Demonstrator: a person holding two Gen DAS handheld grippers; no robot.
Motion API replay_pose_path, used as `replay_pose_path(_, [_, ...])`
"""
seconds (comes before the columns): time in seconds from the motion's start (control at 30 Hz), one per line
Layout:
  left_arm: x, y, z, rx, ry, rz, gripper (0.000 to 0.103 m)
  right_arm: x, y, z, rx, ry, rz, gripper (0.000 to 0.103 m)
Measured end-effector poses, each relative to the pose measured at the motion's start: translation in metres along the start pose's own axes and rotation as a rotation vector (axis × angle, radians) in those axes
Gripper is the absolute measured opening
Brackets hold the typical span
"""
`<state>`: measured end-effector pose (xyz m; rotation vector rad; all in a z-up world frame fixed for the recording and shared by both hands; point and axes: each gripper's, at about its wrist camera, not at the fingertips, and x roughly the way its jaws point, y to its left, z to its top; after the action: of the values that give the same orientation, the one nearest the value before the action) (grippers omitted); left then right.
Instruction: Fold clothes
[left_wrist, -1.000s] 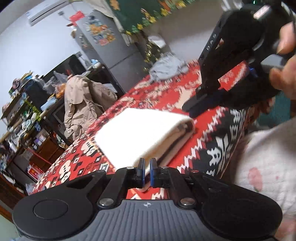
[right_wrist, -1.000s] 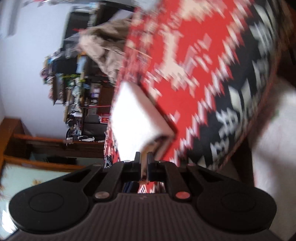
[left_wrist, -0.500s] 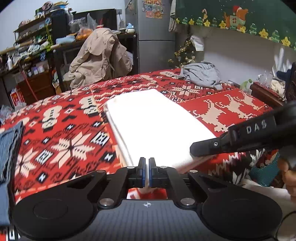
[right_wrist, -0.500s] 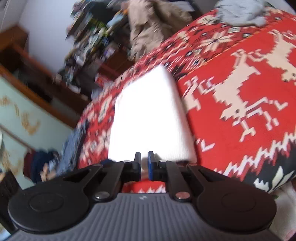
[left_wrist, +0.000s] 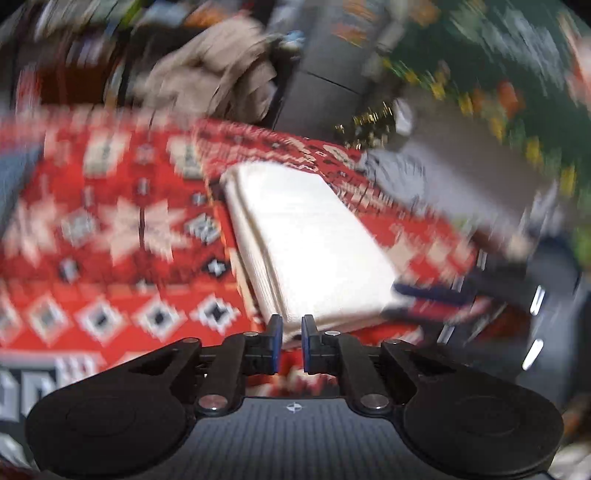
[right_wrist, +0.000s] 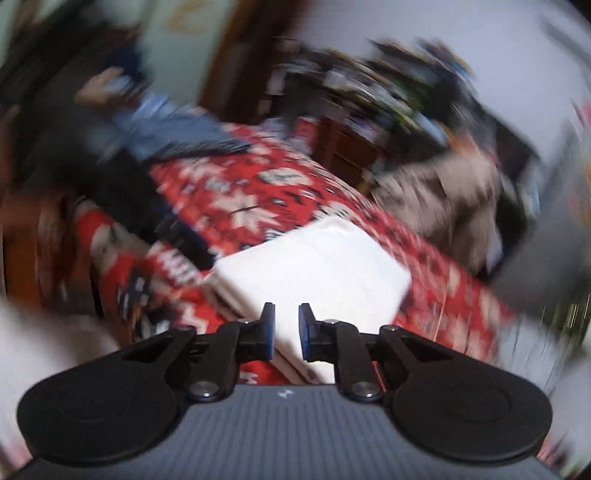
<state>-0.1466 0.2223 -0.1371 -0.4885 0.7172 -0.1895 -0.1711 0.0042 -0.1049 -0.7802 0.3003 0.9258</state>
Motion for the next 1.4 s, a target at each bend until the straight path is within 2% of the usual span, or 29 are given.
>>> replay_pose_path(0.03, [0.0, 0.009, 0.001, -0.065, -0.002, -0.031, 0.017, 0.0, 0.008, 0.0, -0.061, -0.002, -0.003, 0.015])
replay_pose_path(0.13, [0.006, 0.032, 0.003, -0.239, 0.007, -0.122, 0.029, 0.006, 0.02, 0.001, -0.112, 0.0, 0.013, 0.014])
replay_pose_path(0.3, [0.025, 0.055, 0.005, -0.448, 0.071, -0.23, 0.03, 0.015, 0.013, 0.005, -0.072, -0.002, 0.024, 0.014])
replay_pose_path(0.4, [0.033, 0.061, 0.005, -0.531, 0.103, -0.284, 0.036, 0.016, 0.008, 0.006, -0.044, 0.004, 0.019, 0.014])
replay_pose_path(0.5, [0.036, 0.067, 0.004, -0.602, 0.111, -0.318, 0.036, 0.016, 0.003, 0.005, -0.011, 0.01, 0.02, 0.014])
replay_pose_path(0.6, [0.033, 0.069, 0.004, -0.618, 0.105, -0.333, 0.034, 0.013, 0.002, 0.005, -0.009, 0.007, 0.023, 0.015])
replay_pose_path(0.63, [0.031, 0.067, 0.005, -0.611, 0.104, -0.335, 0.028, 0.012, 0.002, 0.005, -0.011, 0.006, 0.025, 0.015])
replay_pose_path(0.83, [0.031, 0.061, 0.007, -0.576, 0.12, -0.31, 0.025, 0.023, 0.018, 0.01, -0.14, -0.001, 0.001, 0.015])
replay_pose_path(0.87, [0.033, 0.061, 0.007, -0.579, 0.124, -0.304, 0.021, 0.026, 0.021, 0.011, -0.169, -0.001, -0.004, 0.015])
replay_pose_path(0.9, [0.032, 0.061, 0.007, -0.572, 0.121, -0.29, 0.007, 0.029, 0.024, 0.012, -0.198, 0.0, -0.009, 0.015])
replay_pose_path(0.97, [0.03, 0.059, 0.007, -0.557, 0.109, -0.265, 0.008, 0.036, 0.031, 0.014, -0.259, 0.002, -0.021, 0.015])
replay_pose_path(1.23, [0.026, 0.057, 0.008, -0.543, 0.097, -0.258, 0.008, 0.063, 0.062, 0.015, -0.479, -0.016, -0.054, 0.015])
replay_pose_path(1.4, [0.024, 0.057, 0.009, -0.545, 0.095, -0.259, 0.008, 0.071, 0.064, 0.015, -0.5, 0.008, -0.062, 0.006])
